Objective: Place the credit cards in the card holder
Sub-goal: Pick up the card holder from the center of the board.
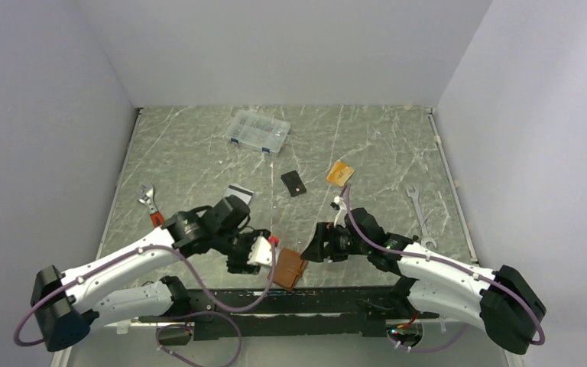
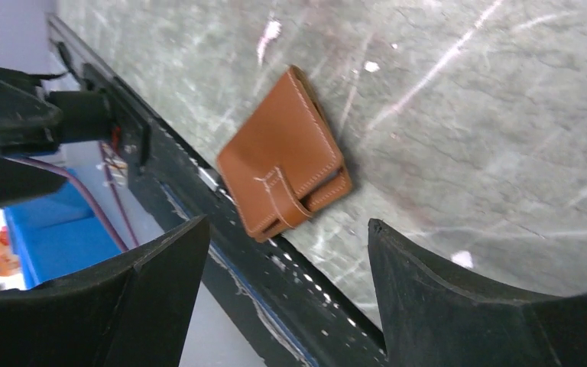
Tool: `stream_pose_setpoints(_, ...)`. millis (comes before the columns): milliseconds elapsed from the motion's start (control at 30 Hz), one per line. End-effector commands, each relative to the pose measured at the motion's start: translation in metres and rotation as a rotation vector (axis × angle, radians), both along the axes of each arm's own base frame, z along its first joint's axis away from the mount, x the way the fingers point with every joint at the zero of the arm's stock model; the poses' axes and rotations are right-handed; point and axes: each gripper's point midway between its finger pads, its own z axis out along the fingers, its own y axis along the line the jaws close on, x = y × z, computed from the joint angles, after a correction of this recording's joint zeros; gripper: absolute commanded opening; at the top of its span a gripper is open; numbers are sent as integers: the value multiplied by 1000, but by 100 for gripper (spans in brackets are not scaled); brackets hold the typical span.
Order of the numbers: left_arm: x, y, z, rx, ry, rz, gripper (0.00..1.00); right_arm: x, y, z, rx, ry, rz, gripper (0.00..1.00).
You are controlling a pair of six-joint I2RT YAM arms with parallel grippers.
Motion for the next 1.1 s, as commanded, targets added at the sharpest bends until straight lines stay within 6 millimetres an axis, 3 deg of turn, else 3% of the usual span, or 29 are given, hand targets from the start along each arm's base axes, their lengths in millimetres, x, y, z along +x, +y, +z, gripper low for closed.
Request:
stream_pose_setpoints(0, 5, -10, 1, -40, -278, -148, 62, 4, 18, 18, 154, 12, -33, 79)
stream_pose_setpoints(233, -27, -26, -45, -103, -487, -405, 63, -4, 23, -8, 147, 145, -34, 77)
stream_pose_setpoints(533, -6, -40, -67, -123, -643, -385, 61, 0, 36, -16, 185, 205, -51, 75)
stream_pose_setpoints(700, -6, -39, -84, -96, -649, -402, 61, 0, 42, -25, 194, 245, -51, 71)
stream_pose_setpoints(900, -8, -32, -104, -33, -617, -426, 59, 3, 50, -23, 242, 241, -43, 63)
stream_pose_setpoints(1067, -12, -29, -110, -13, -588, -441, 54, 2, 53, -23, 250, 236, -31, 60)
